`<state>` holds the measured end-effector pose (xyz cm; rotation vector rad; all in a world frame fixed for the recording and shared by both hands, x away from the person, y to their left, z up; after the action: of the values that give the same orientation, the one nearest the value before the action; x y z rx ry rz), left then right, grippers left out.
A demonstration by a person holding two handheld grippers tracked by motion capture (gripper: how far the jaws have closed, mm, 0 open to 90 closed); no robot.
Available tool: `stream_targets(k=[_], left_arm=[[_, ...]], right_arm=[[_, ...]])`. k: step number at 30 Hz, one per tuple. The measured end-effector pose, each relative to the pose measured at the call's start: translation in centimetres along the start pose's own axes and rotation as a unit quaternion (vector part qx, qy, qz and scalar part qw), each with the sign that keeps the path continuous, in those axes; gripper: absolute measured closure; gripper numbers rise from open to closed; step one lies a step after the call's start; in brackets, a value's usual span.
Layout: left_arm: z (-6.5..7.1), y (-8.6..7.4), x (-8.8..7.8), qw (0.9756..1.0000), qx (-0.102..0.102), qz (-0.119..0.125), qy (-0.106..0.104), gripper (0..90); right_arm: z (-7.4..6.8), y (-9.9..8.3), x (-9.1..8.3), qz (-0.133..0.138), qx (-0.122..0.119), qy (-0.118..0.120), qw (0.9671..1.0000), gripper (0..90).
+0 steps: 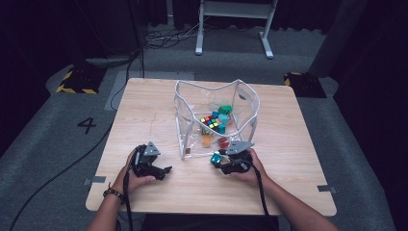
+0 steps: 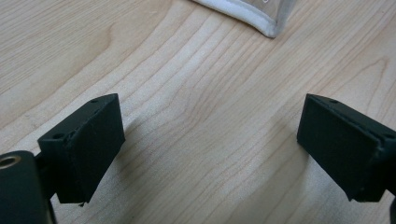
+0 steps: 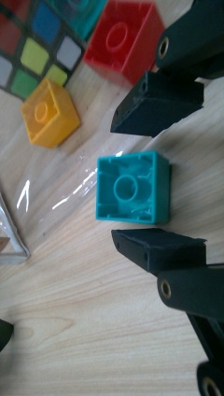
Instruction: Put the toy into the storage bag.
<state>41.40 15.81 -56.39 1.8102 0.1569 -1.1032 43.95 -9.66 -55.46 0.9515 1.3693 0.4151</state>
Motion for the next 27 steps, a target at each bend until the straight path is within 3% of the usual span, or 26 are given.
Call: stream_targets(k=[3, 6, 13, 16, 20, 23, 27], left_arm=[[0.0, 0.0, 0.0, 1.0, 0.001, 0.001, 0.001, 7.6], [0.0, 0.0, 0.0, 1.0, 0.0, 0.0, 0.0, 7.7], [0.0, 0.0, 0.0, 1.0, 0.001, 0.001, 0.001, 7.7], [0.0, 0.0, 0.0, 1.0, 0.0, 0.0, 0.0, 7.7], [0.0, 0.0, 0.0, 1.0, 0.0, 0.0, 0.0, 7.7], [0.0, 0.0, 0.0, 1.0, 0.0, 0.0, 0.0, 7.7], [0.0, 0.0, 0.0, 1.0, 0.0, 0.0, 0.0, 7.6]], right_arm=[[0.0, 0.2, 0.2, 0.002, -0.005, -0.003, 1.0, 47.1], [-0.2, 0.1, 0.2, -0.004, -0.008, 0.0, 1.0, 58.1], [-0.3, -0.1, -0.8, 0.004, -0.007, 0.01, 0.9999, 59.4], [-0.5, -0.1, -1.6, 0.01, -0.004, 0.019, 0.9998, 59.4], [-0.4, -0.4, -4.1, 0.014, -0.024, 0.012, 0.9995, 59.4], [-0.4, -0.7, -5.0, 0.017, -0.022, 0.016, 0.9995, 59.4], [0.1, -1.4, -7.4, 0.026, -0.013, 0.005, 0.9996, 59.4]])
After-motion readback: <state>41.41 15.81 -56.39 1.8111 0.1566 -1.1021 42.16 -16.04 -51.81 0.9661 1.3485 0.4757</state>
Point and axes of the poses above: each handheld gripper's, and its own axes: x roughly forward along the jaws, y roughly out of its top, z roughly to its right, the point moved 8 cm from there along x, roughly forward along the jaws, and after that the axes turned 11 degrees about y, right-handed, at the moved point
